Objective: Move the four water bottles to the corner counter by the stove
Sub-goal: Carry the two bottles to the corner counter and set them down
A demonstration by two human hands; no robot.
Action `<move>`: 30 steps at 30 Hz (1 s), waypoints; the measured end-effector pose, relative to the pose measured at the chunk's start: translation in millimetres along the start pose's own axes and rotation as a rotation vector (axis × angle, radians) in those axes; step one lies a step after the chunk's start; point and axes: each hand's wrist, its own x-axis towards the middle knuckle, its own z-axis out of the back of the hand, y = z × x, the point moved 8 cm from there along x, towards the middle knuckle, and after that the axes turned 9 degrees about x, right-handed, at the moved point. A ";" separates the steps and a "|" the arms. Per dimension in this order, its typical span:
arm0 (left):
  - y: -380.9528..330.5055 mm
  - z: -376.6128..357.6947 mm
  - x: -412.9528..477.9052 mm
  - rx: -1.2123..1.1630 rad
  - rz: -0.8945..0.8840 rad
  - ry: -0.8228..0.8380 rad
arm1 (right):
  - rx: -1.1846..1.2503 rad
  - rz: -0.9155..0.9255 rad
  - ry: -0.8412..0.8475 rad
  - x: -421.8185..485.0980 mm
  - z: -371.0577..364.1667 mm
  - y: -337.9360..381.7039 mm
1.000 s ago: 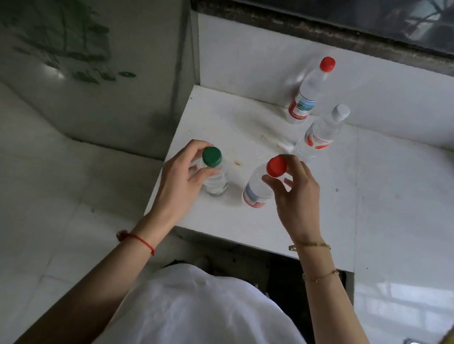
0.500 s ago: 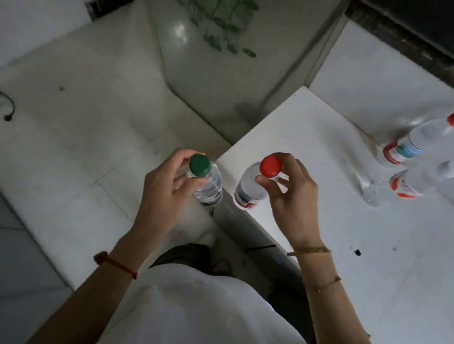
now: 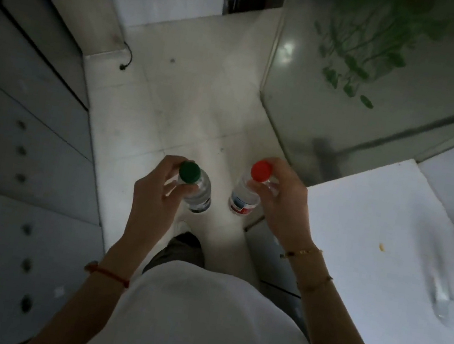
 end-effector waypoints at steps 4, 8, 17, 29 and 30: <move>31.8 33.0 21.9 0.014 0.064 -0.091 | -0.009 0.080 0.076 40.8 -45.8 23.8; 59.1 67.2 48.6 0.017 0.096 -0.161 | 0.024 0.116 0.171 80.5 -96.5 49.5; 109.5 141.0 108.0 0.028 0.138 -0.265 | 0.052 0.158 0.327 159.4 -202.6 103.6; 173.0 208.6 184.1 -0.010 0.237 -0.389 | 0.011 0.244 0.446 251.5 -295.9 146.0; 179.0 212.2 192.7 -0.016 0.253 -0.400 | 0.012 0.249 0.458 261.9 -303.6 147.6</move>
